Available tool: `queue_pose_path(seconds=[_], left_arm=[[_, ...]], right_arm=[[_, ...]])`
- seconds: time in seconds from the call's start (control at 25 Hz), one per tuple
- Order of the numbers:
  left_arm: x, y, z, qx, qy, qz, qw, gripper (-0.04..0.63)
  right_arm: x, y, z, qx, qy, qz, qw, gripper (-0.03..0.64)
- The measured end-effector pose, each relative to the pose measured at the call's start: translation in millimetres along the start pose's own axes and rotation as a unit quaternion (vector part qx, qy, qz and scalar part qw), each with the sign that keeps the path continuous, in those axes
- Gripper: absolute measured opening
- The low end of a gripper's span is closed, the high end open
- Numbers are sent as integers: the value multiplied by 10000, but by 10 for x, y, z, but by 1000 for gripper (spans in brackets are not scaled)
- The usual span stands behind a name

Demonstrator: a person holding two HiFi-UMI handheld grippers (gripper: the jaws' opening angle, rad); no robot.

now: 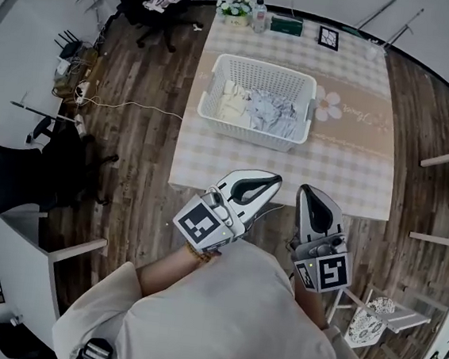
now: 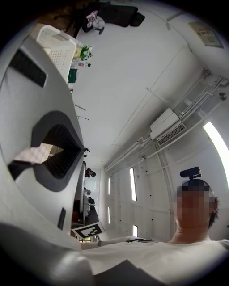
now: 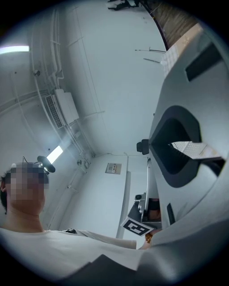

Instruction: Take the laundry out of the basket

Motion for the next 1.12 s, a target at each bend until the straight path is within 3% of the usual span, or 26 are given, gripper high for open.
queue_pose_path(seconds=[0.24,0.44,0.76,0.96,1.12], left_arm=[[-28,902,-131,-12,-35,-34,10000,16],[-74,1306,-199,-24,98,114,9999,16],[-239,1457,-363,-16,360,358,9987,15],[-243,1487,-517,109,262,94,9996,16],[-216,1478,-662,104,447,229,9987,15]], right_arm=[[82,-190,-899,-135,-111,-34,9998,9],[69,-295,-1306,-271,-104,-80,9995,9],[2,-535,-1458,-432,-4,-179,9989,9],[28,-681,-1448,-366,-7,-188,9992,9],[67,-838,-1475,-369,-52,-109,9992,10]])
Point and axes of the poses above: the fingertips, and each gripper's own axes: z backward along the fingers, y to its left, x out of its top, the point moved 5 cm from there along z, backward along the fingers, and after that the axes turned 12 degrees about -z, right-handed, at the moved point
